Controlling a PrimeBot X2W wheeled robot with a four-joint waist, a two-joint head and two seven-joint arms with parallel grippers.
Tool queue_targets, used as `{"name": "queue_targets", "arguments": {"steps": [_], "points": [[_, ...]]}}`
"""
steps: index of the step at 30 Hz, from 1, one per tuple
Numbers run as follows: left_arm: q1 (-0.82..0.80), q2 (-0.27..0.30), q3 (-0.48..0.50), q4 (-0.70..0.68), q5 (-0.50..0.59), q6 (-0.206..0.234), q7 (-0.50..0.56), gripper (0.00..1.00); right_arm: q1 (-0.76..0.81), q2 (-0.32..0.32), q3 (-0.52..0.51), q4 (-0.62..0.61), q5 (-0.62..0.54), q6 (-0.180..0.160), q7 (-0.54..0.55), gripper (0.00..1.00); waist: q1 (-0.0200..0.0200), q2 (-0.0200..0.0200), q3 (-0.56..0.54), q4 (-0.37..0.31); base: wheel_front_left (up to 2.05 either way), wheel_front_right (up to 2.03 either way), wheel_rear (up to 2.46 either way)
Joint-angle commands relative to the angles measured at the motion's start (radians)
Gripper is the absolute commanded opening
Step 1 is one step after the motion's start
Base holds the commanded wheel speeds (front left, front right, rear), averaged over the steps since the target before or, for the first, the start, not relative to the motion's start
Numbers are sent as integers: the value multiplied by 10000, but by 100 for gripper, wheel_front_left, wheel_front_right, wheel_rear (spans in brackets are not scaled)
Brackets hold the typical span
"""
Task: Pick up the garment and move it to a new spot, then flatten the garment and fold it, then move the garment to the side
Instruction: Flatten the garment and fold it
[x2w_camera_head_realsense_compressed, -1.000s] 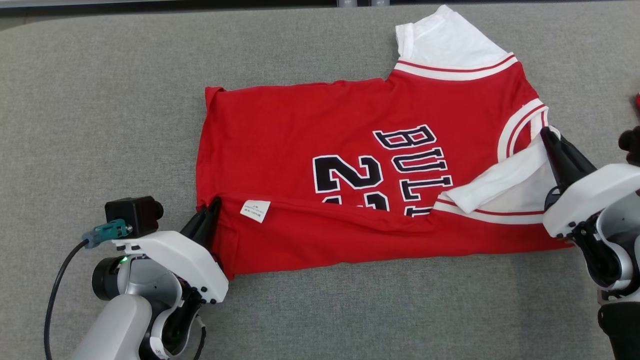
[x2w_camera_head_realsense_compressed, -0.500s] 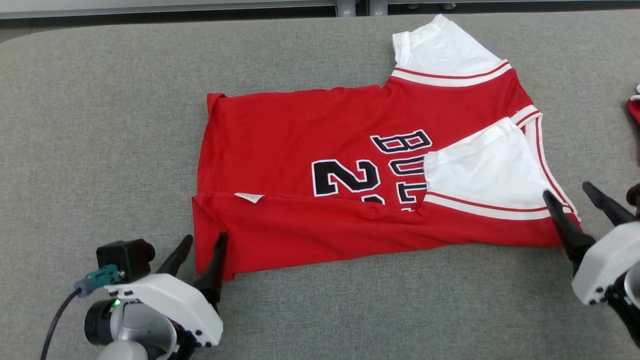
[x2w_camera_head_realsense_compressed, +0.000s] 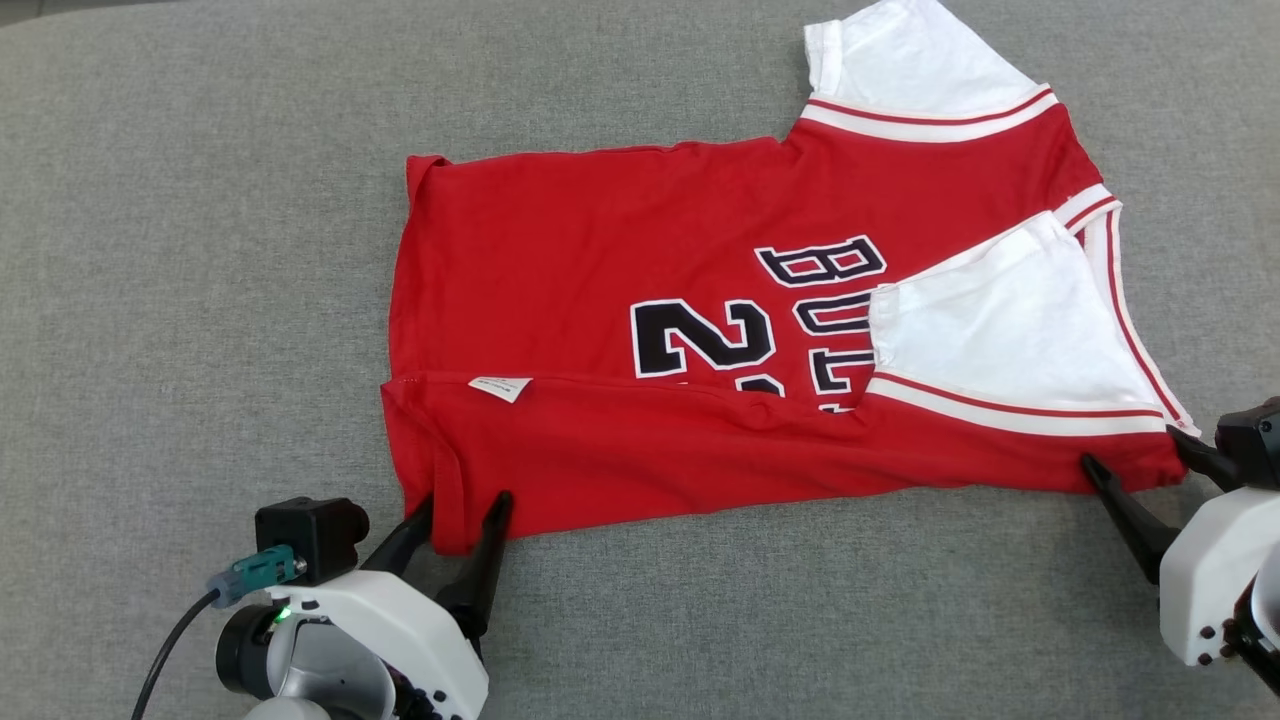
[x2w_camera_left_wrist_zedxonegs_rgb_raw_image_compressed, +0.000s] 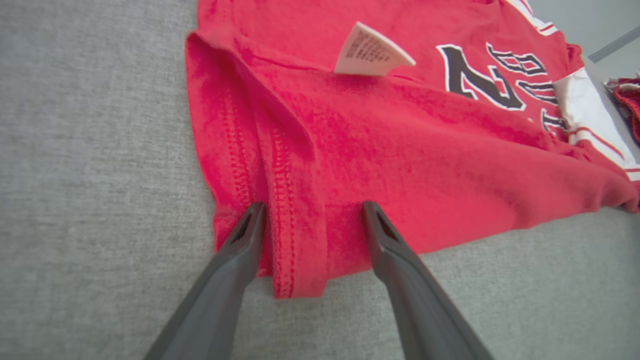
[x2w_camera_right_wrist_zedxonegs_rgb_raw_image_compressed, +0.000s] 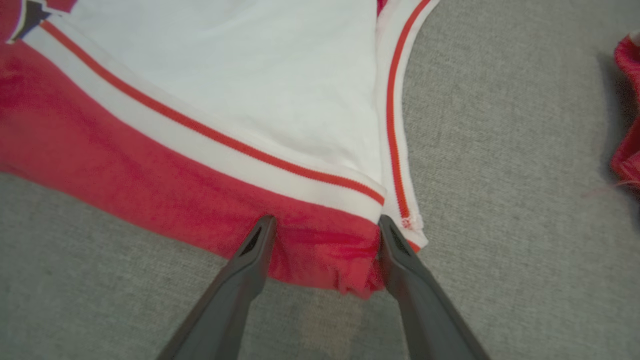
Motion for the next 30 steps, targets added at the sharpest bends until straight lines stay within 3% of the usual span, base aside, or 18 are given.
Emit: {"name": "queue_targets", "arguments": {"steps": [1,3,4,5,6,12,16,23,24,25,26,27,28,30], "points": [[0,17,-208,364,-45,-114,281,0,-114,-113,22,171,-134,2,251,100,0,-1,27,91,0,0,0],[-15,85,-285,360,-137,-306,365,0,-139,-136,23,249,-73,2,419,100,0,-1,15,137,0,0,0],[-29,137,-296,342,-168,-396,435,0,-171,-143,-30,280,-66,0,475,51,0,-1,-5,149,0,0,0],[-40,258,-311,325,-200,-490,506,0,-177,-149,-87,332,-32,-3,542,20,0,-1,-44,157,0,0,0],[-35,404,-285,288,-280,-601,575,0,-183,-184,-101,392,41,-3,630,0,0,-1,-83,158,0,0,0],[113,1079,81,-207,-750,-1059,927,0,-237,-451,-458,335,611,-3,941,0,0,-1,-362,135,0,0,0],[731,1788,361,-1039,-1344,-1364,1400,0,357,-923,-876,-403,1235,-12,1562,0,0,-1,-689,81,0,0,0],[1918,2174,345,-1993,-2076,-1554,1753,0,1826,-1487,-1075,-1598,2247,-11,2816,0,0,-1,-809,7,0,0,0],[2119,2154,325,-2021,-2133,-1511,1688,2,2001,-1491,-1120,-1674,2335,-9,2911,0,0,-1,-791,-22,0,0,0],[2283,2072,328,-1989,-2163,-1458,1603,42,2139,-1453,-1152,-1697,2370,-9,2944,0,0,-1,-774,-35,0,0,0],[2407,1997,327,-1927,-2146,-1392,1491,100,2227,-1410,-1149,-1686,2349,-9,2888,21,0,-1,-769,-38,0,0,0],[2499,1933,298,-1871,-2094,-1341,1383,100,2272,-1398,-1158,-1636,2218,-9,2783,70,0,-1,-772,-29,0,0,0],[2582,1853,283,-1832,-2045,-1313,1265,100,2312,-1370,-1171,-1560,2103,-9,2696,100,0,-1,-779,-9,0,0,0],[2688,1642,346,-1794,-2095,-1186,1031,100,2319,-1238,-1163,-1562,2074,0,2541,100,0,-1,-781,41,0,0,0]]}}
